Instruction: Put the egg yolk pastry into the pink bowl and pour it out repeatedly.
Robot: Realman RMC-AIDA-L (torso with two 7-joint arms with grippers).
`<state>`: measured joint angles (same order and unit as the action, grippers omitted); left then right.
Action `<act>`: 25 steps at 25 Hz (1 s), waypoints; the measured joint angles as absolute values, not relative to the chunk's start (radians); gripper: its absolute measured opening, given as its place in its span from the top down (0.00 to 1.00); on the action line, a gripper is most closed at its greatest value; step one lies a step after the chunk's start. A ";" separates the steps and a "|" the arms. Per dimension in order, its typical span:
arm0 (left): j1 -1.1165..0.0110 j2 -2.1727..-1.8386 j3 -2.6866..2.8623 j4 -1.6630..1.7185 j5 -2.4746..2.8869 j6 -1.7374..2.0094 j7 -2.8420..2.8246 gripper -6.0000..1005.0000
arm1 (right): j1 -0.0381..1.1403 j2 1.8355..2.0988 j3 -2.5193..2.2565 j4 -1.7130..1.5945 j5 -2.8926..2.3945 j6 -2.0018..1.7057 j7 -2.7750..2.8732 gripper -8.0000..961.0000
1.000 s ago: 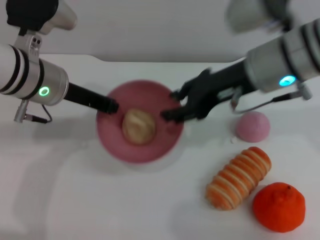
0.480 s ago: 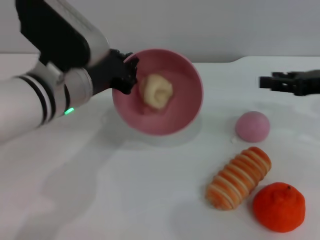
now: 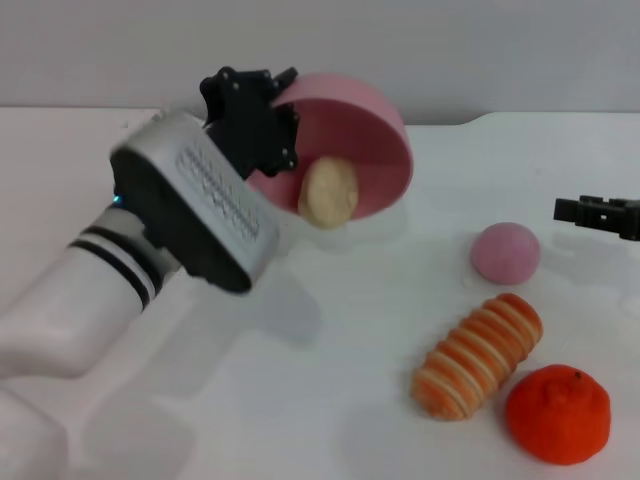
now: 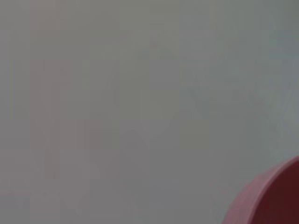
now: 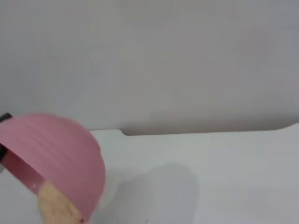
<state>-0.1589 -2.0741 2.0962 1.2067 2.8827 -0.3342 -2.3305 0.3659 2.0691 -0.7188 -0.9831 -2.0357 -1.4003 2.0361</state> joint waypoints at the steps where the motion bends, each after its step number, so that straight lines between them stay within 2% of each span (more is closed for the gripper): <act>1: -0.168 -2.075 2.108 1.167 2.882 -0.406 -2.298 0.99 | 0.364 2.069 -0.719 -0.979 -2.036 -1.400 2.035 0.41; 6: -0.231 -2.077 2.207 0.958 2.811 -0.689 -2.004 0.99 | 0.362 2.069 -0.718 -0.969 -2.036 -1.399 2.035 0.40; 16: -0.315 -2.079 2.385 0.797 2.541 -0.927 -1.673 0.99 | 0.376 2.070 -0.728 -0.959 -2.036 -1.371 2.035 0.38; 24: -0.321 -2.078 2.379 0.861 2.367 -0.918 -1.720 0.99 | 0.409 2.072 -0.740 -0.918 -2.030 -1.365 1.997 0.37; 25: -0.294 -2.065 2.289 1.046 2.117 -0.792 -1.778 0.99 | 0.418 2.073 -0.750 -0.914 -2.029 -1.365 1.991 0.36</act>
<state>-0.2939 -2.0655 2.2890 1.0463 2.1172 -0.7919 -1.7780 0.4180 2.0727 -0.7502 -0.9136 -2.0293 -1.3650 1.9910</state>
